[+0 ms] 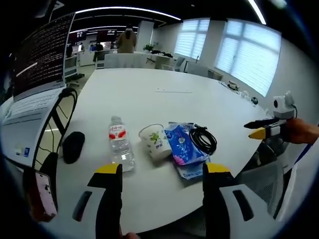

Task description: Arrange the tabletop items into an orderly group along one side of the table until the central work area is clear of visible clutter.

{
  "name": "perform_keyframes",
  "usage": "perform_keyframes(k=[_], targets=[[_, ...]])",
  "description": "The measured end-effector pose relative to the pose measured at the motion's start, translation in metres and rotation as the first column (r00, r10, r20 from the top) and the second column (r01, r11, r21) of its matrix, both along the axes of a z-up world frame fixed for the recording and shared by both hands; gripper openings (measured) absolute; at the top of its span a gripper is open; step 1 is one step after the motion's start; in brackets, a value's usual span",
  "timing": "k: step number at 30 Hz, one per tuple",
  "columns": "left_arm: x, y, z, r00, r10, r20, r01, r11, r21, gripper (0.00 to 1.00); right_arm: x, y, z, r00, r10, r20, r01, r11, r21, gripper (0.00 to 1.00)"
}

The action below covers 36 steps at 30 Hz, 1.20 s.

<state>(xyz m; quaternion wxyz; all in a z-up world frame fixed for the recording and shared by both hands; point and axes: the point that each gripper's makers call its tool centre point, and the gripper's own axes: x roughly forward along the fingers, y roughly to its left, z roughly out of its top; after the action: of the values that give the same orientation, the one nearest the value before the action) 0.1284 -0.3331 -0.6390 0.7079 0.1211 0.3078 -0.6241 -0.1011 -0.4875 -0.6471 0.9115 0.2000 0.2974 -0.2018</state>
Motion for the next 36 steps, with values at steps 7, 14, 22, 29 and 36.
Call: perform_keyframes(k=[7, 14, 22, 29, 36], targets=[[0.004, -0.001, 0.000, 1.000, 0.008, -0.006, -0.008, 1.000, -0.007, 0.66, 0.000, 0.000, 0.000, 1.000, 0.004, -0.009, -0.004, 1.000, -0.002, 0.71], [0.002, -0.001, -0.002, 1.000, 0.000, -0.011, 0.000, 1.000, -0.001, 0.66, -0.004, 0.000, -0.003, 1.000, -0.005, -0.015, 0.005, 1.000, 0.000, 0.70], [0.005, -0.001, -0.004, 1.000, 0.007, -0.014, -0.007, 1.000, 0.007, 0.65, -0.005, 0.001, -0.002, 1.000, -0.012, -0.011, 0.012, 1.000, -0.001, 0.70], [0.010, 0.003, -0.015, 0.999, 0.034, -0.034, -0.033, 0.999, 0.038, 0.63, -0.006, 0.005, -0.006, 1.000, -0.007, -0.022, 0.007, 1.000, 0.005, 0.70], [0.013, 0.005, -0.015, 0.998, 0.044, -0.036, -0.043, 0.998, 0.048, 0.62, -0.008, 0.007, -0.008, 1.000, -0.016, -0.018, 0.016, 1.000, 0.012, 0.70]])
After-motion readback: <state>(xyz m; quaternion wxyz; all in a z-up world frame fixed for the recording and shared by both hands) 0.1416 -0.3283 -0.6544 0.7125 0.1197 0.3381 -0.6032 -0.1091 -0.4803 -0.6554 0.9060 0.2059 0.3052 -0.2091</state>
